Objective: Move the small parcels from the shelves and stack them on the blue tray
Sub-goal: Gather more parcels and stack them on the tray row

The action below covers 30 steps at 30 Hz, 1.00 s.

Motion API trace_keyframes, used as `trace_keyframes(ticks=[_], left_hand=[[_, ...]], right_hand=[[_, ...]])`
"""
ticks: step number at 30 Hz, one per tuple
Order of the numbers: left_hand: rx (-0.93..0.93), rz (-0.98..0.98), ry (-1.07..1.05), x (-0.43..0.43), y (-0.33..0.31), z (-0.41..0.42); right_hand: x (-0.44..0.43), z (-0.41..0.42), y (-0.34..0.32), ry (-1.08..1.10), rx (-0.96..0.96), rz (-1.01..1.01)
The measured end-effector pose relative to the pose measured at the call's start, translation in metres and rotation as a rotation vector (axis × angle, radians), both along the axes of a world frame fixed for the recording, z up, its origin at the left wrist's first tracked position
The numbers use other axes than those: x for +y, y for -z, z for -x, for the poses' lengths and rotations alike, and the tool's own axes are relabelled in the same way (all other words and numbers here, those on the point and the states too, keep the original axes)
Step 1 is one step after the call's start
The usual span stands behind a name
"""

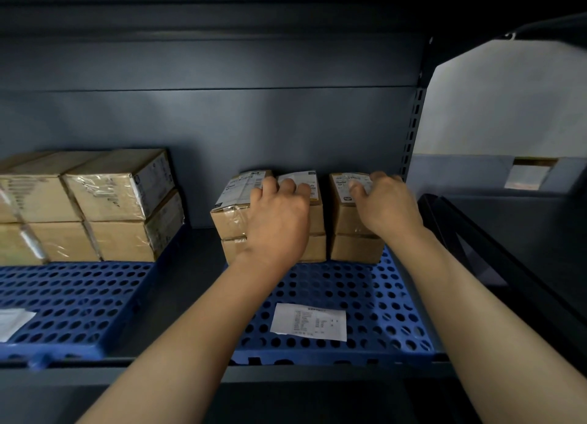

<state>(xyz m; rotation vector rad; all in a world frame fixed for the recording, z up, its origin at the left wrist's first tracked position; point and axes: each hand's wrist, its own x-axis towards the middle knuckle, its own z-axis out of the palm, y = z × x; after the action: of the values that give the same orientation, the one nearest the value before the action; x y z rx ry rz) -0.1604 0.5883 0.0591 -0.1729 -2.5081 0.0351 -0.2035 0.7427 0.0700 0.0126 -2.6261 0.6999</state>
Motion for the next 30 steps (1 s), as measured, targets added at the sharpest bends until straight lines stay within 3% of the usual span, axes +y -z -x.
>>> trace_keyframes(ticks=[30], left_hand=[[-0.041, 0.011, -0.031, -0.002, 0.000, -0.001]], right_hand=[[-0.008, 0.008, -0.002, -0.041, 0.005, 0.013]])
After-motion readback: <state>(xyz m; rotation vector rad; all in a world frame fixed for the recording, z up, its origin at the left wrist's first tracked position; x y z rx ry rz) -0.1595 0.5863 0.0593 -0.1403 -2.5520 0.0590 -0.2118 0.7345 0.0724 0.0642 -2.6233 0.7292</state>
